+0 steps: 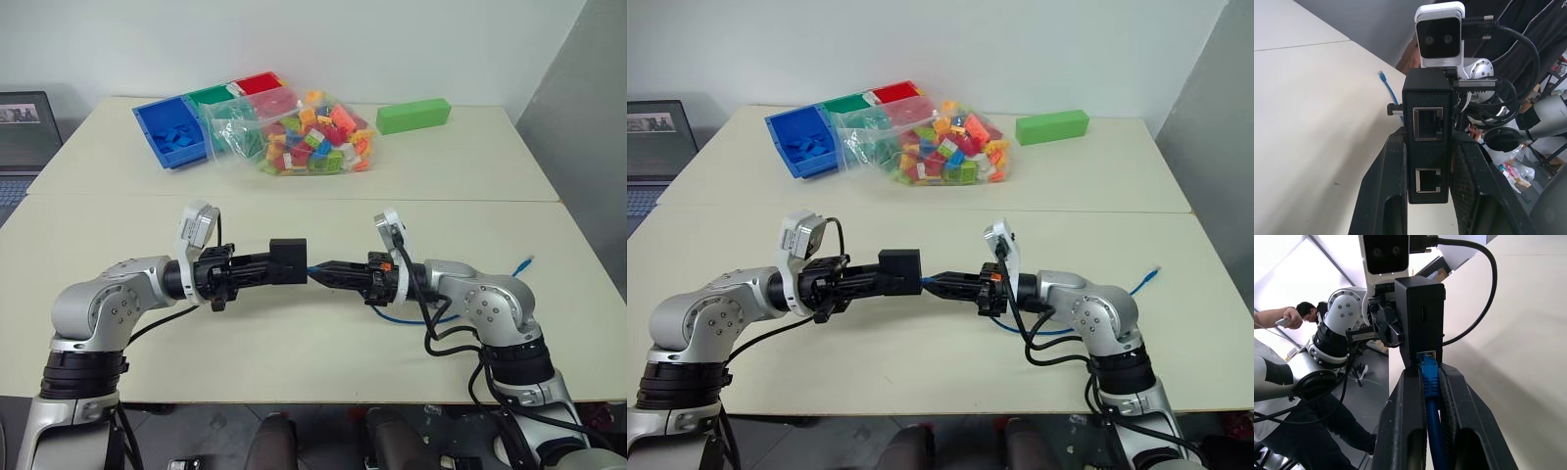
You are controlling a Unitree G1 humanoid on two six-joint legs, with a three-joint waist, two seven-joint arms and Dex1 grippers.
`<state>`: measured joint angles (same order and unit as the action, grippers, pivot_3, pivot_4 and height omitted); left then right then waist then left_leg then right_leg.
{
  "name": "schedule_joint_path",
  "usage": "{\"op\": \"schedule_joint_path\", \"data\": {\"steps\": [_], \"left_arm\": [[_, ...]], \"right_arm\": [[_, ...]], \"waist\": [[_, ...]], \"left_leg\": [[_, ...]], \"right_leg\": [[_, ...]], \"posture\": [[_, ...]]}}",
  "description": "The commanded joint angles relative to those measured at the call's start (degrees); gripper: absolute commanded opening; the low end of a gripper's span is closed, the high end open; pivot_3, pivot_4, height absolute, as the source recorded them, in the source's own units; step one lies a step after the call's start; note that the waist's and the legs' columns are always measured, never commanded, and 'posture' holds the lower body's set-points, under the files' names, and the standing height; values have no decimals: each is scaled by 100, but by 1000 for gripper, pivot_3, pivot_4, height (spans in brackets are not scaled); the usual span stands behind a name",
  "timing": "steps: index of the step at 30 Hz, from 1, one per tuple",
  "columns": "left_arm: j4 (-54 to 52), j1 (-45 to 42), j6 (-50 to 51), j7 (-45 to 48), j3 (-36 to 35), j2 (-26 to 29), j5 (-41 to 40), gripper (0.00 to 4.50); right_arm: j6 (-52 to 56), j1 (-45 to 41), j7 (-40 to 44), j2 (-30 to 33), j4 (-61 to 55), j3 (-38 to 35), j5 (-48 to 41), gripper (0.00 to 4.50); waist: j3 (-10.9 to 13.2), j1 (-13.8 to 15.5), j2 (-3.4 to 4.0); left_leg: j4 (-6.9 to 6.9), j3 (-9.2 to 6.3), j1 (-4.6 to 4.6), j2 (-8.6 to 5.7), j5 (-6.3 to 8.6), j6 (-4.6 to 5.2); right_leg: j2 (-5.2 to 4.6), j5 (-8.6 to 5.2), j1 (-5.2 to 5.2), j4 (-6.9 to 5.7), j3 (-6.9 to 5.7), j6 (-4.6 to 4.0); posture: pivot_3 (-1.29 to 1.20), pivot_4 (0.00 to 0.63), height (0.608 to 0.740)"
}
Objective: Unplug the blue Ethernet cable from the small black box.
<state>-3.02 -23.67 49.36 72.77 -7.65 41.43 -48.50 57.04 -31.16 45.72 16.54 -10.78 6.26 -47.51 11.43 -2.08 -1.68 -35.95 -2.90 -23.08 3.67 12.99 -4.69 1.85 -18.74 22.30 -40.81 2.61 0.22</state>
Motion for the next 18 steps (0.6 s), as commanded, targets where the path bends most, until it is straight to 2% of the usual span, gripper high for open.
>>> {"op": "schedule_joint_path", "data": {"steps": [1, 5, 14, 18], "left_arm": [[-62, -66, -72, 22, -116, 75, -46, 792], [-77, -8, -102, 49, -97, 109, 11, 792], [63, 201, -327, 10, -235, 289, 196, 792], [6, 249, -318, -74, -284, 265, 160, 792]], "right_arm": [[39, -92, 39, 32, -79, -70, -104, 72], [89, -88, 11, 84, -21, -118, -104, 72], [24, 306, 202, 898, 182, -430, 6, 72], [-847, 128, -250, 796, 978, -671, 678, 72]], "waist": [[0, 0, 0], [0, -1, 0], [1, 3, 0], [0, -3, 0]], "left_leg": [[0, 0, 0, 0, 0, 0], [0, 0, 0, 0, 0, 0], [1, 0, -4, -1, 0, 1], [1, 0, -5, 0, 0, 1]], "right_leg": [[0, 0, 0, 0, 0, 0], [0, 0, 0, 0, 0, 0], [0, 0, 1, 8, 0, 0], [0, 0, 1, 8, 2, 0]], "posture": [[0, 150, 740], [0, 150, 740], [0, 150, 740], [0, 150, 740]]}}
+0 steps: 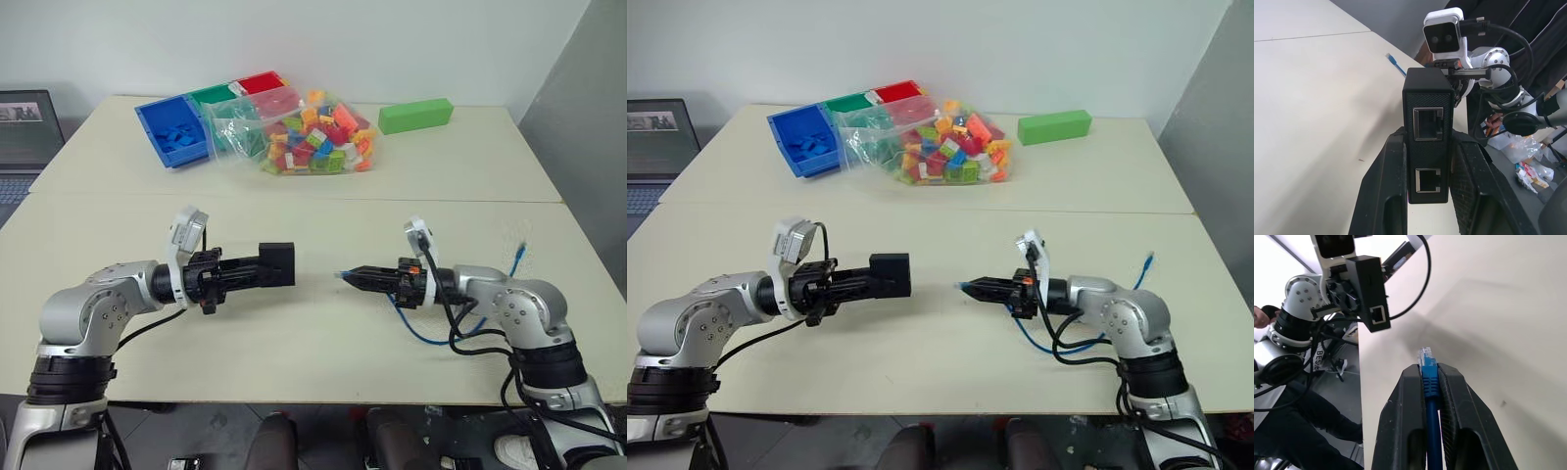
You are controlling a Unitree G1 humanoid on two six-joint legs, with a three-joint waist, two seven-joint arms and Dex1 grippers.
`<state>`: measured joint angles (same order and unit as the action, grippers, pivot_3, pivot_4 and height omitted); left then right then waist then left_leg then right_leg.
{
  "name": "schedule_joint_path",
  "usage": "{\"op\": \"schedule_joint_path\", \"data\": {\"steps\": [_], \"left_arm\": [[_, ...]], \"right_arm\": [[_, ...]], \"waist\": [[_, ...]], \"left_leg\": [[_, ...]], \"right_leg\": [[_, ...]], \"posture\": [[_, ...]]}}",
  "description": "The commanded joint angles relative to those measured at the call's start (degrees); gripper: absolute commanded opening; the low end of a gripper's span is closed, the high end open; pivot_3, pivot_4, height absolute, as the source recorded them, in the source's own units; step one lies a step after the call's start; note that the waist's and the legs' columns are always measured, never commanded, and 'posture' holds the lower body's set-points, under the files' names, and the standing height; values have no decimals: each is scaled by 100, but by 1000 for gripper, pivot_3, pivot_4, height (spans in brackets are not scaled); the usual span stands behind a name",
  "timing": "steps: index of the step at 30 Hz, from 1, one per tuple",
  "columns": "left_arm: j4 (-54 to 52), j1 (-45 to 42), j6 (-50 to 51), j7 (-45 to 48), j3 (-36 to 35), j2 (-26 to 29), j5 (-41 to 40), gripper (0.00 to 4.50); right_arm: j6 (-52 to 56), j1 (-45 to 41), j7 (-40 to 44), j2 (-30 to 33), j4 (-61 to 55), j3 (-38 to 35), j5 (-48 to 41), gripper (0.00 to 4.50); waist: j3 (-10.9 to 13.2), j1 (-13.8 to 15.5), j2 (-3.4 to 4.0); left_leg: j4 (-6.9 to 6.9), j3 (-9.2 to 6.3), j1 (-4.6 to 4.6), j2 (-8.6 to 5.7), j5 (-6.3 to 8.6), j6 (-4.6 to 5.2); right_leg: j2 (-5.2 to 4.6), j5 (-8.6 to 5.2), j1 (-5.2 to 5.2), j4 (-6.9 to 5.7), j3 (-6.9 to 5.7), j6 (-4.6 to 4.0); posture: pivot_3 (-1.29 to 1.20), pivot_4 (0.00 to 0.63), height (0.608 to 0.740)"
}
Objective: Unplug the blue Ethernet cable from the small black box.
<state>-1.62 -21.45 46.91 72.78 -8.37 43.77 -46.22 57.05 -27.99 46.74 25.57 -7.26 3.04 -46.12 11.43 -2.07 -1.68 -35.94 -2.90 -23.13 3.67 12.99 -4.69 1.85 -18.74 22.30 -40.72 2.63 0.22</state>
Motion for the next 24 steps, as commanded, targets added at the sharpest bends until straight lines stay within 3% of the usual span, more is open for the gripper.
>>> {"op": "schedule_joint_path", "data": {"steps": [1, 7, 9, 11, 17, 21, 24], "left_arm": [[-149, 31, -69, -102, -216, 19, -78, 792], [-237, -3, -131, -297, -199, -137, -91, 792], [-248, -25, -157, -364, -196, -192, -77, 792], [-268, -20, -183, -445, -210, -237, -65, 792], [-256, 33, -449, -853, -253, -377, 122, 792], [-181, 48, -856, -1256, -217, -543, 480, 792], [196, -146, -1556, -2013, -283, -911, 1043, 792]], "right_arm": [[-1146, -276, -510, -179, 874, -363, 769, 72], [-3811, -1193, -2253, -621, 3354, -255, 2835, 72], [-4361, -1423, -2481, -655, 4009, -180, 3251, 72], [-4687, -1557, -2574, -692, 4403, -208, 3446, 790], [-5038, -1599, -2370, -587, 4457, -314, 3649, 2297], [-5107, -1392, -1957, -335, 3709, -277, 3661, 3170], [-4611, -1080, -1084, -210, 2435, -41, 3237, 3901]], "waist": [[0, -8, 0], [3, -86, 4], [3, -86, 3], [3, -82, 4], [4, -81, 4], [4, -80, 6], [4, -52, 6]], "left_leg": [[-2, 1, 1, 0, 0, 0], [-1, 7, 2, 1, 0, 0], [2, 12, 1, -2, 0, -1], [2, 11, -5, -3, 0, -1], [2, 12, -13, -1, 0, -2], [0, 10, -11, -2, -1, -2], [-2, 6, -10, -1, -1, -2]], "right_leg": [[0, 0, 0, -1, 0, 0], [1, 0, 2, -2, 5, 0], [0, 1, 4, -1, 8, -2], [-2, 6, 5, 2, 8, -10], [-3, 17, 6, 11, 7, -29], [-5, 17, 5, 6, 7, -29], [-5, 16, 4, 0, 7, -28]], "posture": [[0, 150, 740], [0, 150, 740], [0, 150, 740], [0, 150, 740], [0, 150, 740], [0, 150, 740], [0, 150, 740]]}}
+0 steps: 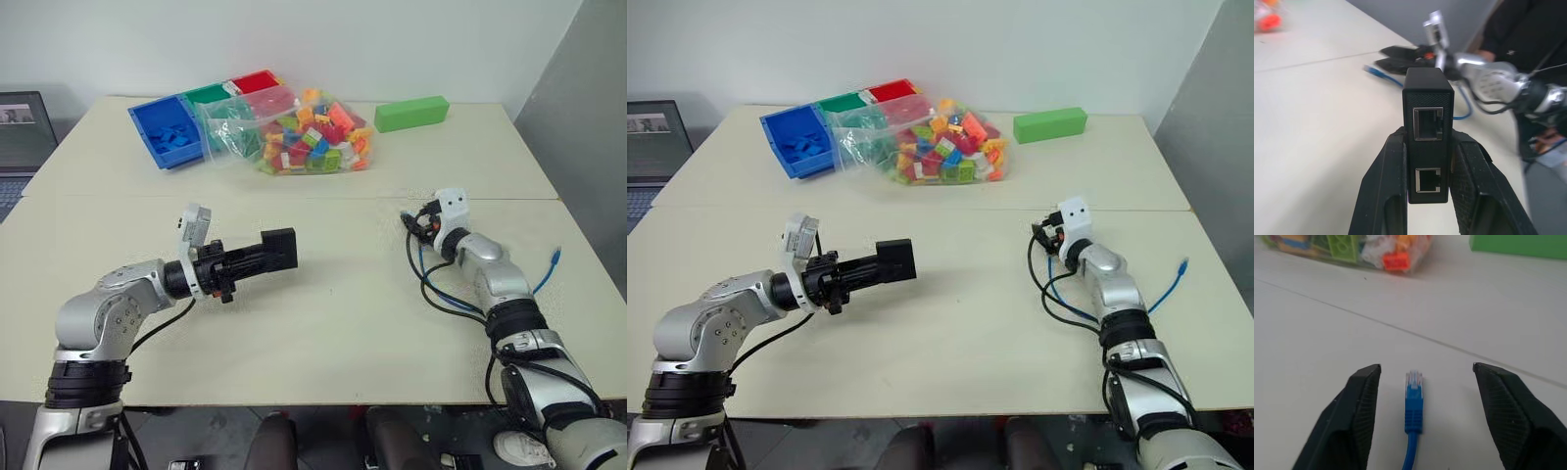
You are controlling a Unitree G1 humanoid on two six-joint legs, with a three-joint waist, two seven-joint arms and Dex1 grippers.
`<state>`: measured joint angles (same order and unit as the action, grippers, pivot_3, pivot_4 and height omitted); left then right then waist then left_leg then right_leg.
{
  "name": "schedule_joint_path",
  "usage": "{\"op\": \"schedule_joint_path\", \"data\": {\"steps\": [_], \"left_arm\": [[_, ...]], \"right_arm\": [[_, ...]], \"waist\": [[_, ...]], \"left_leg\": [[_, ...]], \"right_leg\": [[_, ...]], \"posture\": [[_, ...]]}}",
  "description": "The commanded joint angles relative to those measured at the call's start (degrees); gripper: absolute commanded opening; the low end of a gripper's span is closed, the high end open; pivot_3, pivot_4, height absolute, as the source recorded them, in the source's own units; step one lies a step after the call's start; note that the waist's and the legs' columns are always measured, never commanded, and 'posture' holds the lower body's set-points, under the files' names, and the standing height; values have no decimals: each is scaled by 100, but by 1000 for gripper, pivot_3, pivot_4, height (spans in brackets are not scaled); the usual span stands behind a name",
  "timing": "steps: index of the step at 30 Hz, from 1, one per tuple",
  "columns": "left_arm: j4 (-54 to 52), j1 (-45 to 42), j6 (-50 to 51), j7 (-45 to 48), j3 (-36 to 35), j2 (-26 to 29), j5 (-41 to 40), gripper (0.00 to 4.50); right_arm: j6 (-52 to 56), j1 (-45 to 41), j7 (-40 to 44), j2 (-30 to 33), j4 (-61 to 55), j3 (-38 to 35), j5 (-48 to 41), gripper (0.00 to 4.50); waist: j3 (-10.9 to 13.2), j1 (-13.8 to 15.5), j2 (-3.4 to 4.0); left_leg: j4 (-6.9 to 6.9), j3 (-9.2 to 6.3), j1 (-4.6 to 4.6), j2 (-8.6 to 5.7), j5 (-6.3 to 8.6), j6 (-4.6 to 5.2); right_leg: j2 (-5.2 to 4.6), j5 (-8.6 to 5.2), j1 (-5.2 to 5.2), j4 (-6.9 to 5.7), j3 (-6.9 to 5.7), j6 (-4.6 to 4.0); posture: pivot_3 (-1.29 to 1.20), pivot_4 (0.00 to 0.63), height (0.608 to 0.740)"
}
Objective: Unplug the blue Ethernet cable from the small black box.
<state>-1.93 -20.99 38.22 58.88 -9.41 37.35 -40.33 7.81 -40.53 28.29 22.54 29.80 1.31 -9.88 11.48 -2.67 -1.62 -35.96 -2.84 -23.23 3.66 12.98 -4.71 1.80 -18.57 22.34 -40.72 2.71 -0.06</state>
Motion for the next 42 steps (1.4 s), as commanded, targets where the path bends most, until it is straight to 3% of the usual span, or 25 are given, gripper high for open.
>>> {"op": "schedule_joint_path", "data": {"steps": [1, 5, 10, 19, 21, 32, 35, 42], "left_arm": [[495, -319, -1066, -994, -279, -442, 687, 792], [1458, -570, -2667, -2058, -502, -822, 1625, 792], [2216, -631, -3747, -2500, -514, -977, 2159, 792], [3340, -519, -4494, -2802, -436, -1116, 2672, 792], [3449, -494, -4535, -2807, -463, -1128, 2667, 1496], [3437, -390, -4402, -2838, -575, -1182, 2497, 3686], [2987, -122, -4233, -2883, -579, -1092, 2498, 4341], [707, 1052, -2717, -2787, -768, -446, 2222, 4341]], "right_arm": [[642, 307, 1123, 150, -1855, 289, -628, 4123], [1589, 550, 1676, 269, -3341, 792, -951, 4123], [2125, 368, 1574, 150, -3778, 1111, -786, 4123], [2557, 83, 1732, 92, -4037, 1487, -661, 4123], [2617, 64, 1748, 93, -4082, 1489, -676, 4183], [2747, 91, 1824, 136, -4243, 1471, -683, 4183], [2787, 105, 1849, 174, -4304, 1475, -685, 4183], [2974, 363, 2064, 616, -4606, 1238, -881, 4183]], "waist": [[0, 21, 0], [0, 23, 0], [0, 73, -1], [-1, 100, -1], [-1, 96, -1], [-1, 91, -2], [-1, 86, -2], [-2, 70, -3]], "left_leg": [[0, -1, 0, 0, 0, 0], [-4, -5, 5, 8, 0, 0], [-4, -1, 10, -2, 0, 0], [-8, -4, 3, -6, 0, 0], [-8, -4, 3, -6, 0, 0], [-8, -5, 5, -5, -1, 0], [-8, -5, 5, -5, 0, 0], [-3, -9, 6, 3, 0, -1]], "right_leg": [[0, 0, 0, 0, 0, 0], [1, 0, -1, -5, -2, -1], [-1, 1, -4, -8, -5, 0], [-6, 2, -4, -5, -16, 2], [-6, 3, -4, -5, -16, 2], [-6, 3, -5, -10, -19, 2], [-6, 3, -4, -9, -19, 2], [-8, 2, -4, -7, -12, 1]], "posture": [[0, 150, 740], [0, 150, 740], [0, 150, 740], [0, 150, 740], [0, 150, 740], [0, 150, 740], [0, 150, 740], [0, 150, 740]]}}
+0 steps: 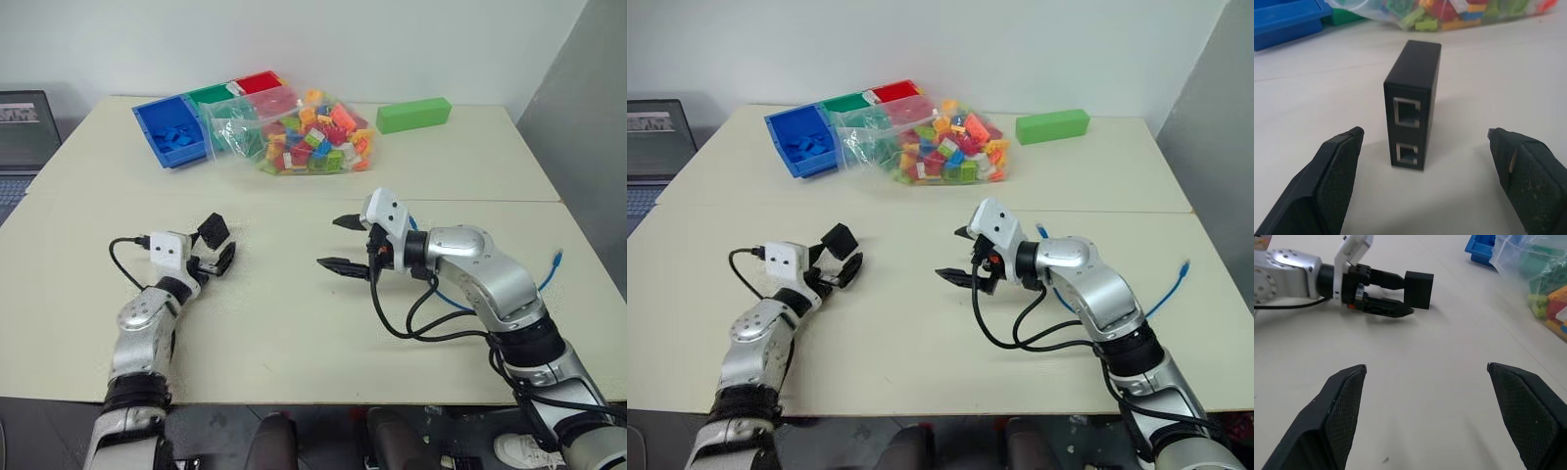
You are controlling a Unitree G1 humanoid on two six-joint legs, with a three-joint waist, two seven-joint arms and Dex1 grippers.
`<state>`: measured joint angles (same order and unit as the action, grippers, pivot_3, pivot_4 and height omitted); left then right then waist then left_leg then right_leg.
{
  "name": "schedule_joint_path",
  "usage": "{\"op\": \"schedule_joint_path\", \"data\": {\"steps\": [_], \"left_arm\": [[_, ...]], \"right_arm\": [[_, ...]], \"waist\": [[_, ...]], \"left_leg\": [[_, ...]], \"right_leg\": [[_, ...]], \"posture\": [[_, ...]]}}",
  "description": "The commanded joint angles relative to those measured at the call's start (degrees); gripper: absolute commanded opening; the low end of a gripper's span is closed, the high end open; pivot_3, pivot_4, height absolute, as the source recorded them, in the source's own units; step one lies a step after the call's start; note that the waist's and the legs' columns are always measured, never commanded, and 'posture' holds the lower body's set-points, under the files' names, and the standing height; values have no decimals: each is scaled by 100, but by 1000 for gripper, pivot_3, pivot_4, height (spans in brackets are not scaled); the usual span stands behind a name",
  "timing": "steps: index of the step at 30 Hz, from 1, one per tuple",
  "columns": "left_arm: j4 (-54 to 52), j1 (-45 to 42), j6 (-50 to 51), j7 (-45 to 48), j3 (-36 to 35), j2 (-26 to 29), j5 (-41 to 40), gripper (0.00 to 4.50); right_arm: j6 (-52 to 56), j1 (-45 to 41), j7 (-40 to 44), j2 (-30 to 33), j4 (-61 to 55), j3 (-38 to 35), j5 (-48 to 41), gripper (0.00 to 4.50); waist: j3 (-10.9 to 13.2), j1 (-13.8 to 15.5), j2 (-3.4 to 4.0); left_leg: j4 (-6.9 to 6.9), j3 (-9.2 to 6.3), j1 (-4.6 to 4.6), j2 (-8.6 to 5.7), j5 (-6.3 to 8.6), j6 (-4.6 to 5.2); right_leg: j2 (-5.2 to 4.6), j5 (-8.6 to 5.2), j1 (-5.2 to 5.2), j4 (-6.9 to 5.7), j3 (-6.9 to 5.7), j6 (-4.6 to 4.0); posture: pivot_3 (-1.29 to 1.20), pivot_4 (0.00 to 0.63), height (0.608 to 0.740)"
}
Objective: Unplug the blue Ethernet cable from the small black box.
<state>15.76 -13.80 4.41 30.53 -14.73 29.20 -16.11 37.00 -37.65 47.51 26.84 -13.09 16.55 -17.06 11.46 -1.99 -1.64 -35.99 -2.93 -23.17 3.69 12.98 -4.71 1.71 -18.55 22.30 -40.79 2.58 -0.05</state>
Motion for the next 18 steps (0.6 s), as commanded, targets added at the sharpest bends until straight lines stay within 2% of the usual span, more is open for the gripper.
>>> {"op": "schedule_joint_path", "data": {"steps": [1, 5, 12, 18], "left_arm": [[-1397, 528, 839, 114, -279, 515, -239, 4341], [-2199, 1039, 1239, 569, -671, 1172, -523, 4341], [-2285, 1132, 1787, 1461, -1268, 2246, -942, 4341], [-2328, 1067, 2098, 1986, -1359, 2608, -1248, 4341]], "right_arm": [[83, 121, 203, 277, -359, -364, -225, 4183], [203, 210, 603, 694, -402, -773, -615, 4183], [111, 259, 1420, 1514, 138, -1403, -1056, 4183], [10, 242, 1618, 1736, 412, -1488, -1059, 4183]], "waist": [[0, 3, 0], [1, 10, 1], [2, 9, 2], [4, 4, 3]], "left_leg": [[0, -4, 0, 1, 0, 0], [0, -3, 5, -4, 0, 0], [4, 6, 13, -6, 0, 1], [8, 14, 13, -4, 1, 2]], "right_leg": [[-5, 0, 0, -1, 2, 0], [-15, -13, -4, -2, 2, 23], [-16, -17, -7, 4, -2, 28], [-16, -17, -3, 9, 2, 27]], "posture": [[0, 150, 740], [0, 150, 740], [0, 150, 740], [0, 150, 740]]}}
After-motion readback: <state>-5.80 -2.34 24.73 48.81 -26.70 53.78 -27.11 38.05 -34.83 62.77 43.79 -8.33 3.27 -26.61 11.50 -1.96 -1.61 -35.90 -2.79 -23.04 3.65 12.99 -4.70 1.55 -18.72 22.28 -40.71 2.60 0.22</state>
